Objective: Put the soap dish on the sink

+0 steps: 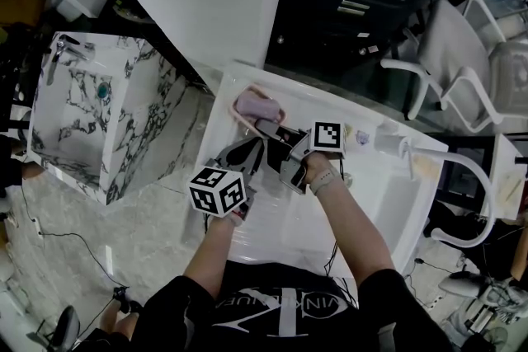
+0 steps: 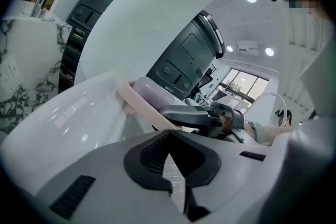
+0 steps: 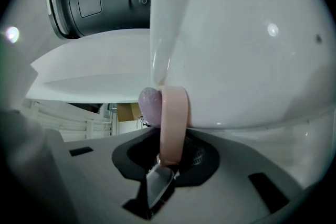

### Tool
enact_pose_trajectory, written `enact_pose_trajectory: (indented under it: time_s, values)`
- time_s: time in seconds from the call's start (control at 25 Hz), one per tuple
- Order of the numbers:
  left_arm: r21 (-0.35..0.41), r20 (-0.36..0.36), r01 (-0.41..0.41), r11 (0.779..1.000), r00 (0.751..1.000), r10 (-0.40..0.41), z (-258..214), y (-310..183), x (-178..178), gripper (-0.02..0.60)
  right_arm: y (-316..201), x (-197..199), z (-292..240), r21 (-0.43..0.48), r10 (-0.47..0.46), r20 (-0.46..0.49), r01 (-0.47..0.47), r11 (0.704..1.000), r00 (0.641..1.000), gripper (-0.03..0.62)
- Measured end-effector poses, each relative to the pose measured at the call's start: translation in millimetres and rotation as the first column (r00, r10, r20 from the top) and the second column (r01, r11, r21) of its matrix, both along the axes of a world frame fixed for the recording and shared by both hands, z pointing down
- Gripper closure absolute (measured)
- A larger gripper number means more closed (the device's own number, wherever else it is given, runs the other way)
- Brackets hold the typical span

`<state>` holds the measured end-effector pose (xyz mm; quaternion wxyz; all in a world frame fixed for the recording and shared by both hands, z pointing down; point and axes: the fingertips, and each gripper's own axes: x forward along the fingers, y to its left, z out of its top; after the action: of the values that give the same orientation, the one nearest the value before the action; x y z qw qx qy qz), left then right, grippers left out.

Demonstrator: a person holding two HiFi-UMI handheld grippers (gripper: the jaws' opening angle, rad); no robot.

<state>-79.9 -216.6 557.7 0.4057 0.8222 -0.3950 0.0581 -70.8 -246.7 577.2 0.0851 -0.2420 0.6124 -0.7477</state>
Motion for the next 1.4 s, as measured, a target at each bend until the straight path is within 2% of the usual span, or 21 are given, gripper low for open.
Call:
enact_pose_trajectory:
  time_s: [0.32,0.4,0.84,1.4]
  values:
    - [-0.019,-0.023,0.018,1.0,1.0,-0.019,1,-1,0,0.568,0,1,0,0.018,0.017,0.018,-0.017,1.0,1.0,0.507]
    - [-0.025,-0.046,0.029,0.999,0.998,-0.03,0,-3,0,0.568,-1,0,-1,0.021,0.017,0.032,-0.018,1.0,0.999,0.37]
    - [-0.052,-0.088,0.036,0.998,0.995,-0.041,4,-6,8,0.568,0,2,-2,0.039,0.004,0.033,-0.006,0.999,0.999,0.37]
    - [-0.045,-0.085,0.029,0.999,0.996,-0.033,4,-19,21,0.568,9,18,0,0.045,0.029,0.011,-0.03,0.999,1.0,0.365]
